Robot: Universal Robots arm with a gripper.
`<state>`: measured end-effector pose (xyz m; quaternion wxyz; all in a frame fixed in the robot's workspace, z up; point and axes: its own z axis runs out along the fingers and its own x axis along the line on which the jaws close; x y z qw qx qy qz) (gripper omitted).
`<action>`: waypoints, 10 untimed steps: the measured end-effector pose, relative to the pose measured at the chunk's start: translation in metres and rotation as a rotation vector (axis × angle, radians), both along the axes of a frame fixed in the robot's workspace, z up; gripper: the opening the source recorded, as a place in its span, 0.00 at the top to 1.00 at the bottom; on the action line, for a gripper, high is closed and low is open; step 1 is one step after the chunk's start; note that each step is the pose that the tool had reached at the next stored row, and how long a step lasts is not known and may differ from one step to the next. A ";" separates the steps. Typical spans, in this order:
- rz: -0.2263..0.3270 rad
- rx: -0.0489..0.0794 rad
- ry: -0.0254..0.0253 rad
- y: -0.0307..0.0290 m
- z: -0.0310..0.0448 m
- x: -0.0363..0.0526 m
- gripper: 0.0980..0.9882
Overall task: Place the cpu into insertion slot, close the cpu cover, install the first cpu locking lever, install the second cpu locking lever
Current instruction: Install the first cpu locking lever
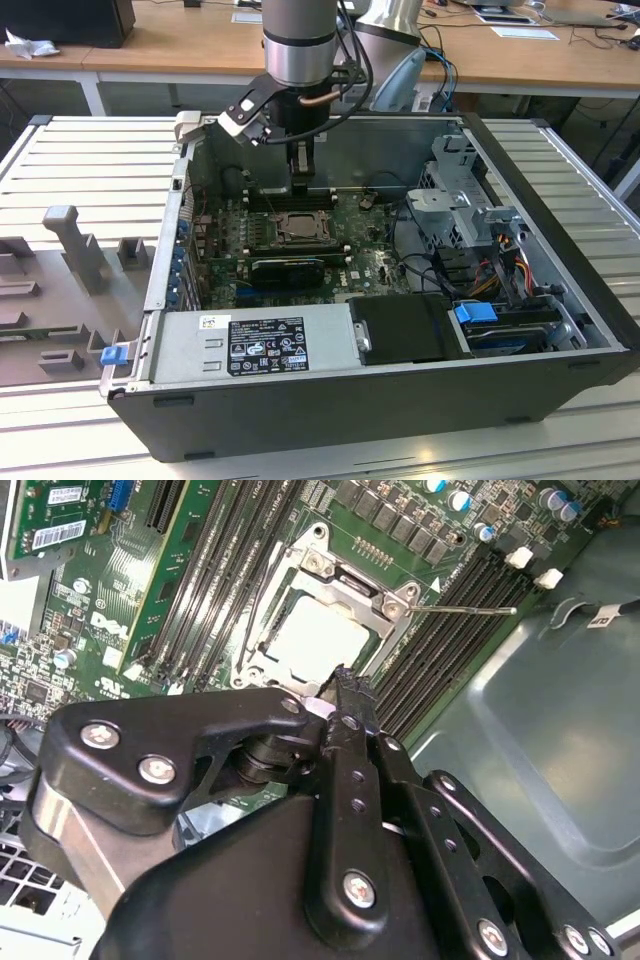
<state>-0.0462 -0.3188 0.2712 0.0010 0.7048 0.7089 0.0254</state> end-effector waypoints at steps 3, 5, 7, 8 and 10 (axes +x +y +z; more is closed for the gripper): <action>0.000 0.001 0.0001 0.0000 0.0003 0.0000 0.99; 0.000 0.003 0.0000 0.0000 0.0008 0.0000 0.99; 0.000 0.004 0.0001 0.0000 0.0019 0.0000 0.99; 0.000 0.004 0.0002 -0.0001 0.0026 0.0000 0.99; 0.000 0.004 0.0000 -0.0001 0.0036 0.0000 0.99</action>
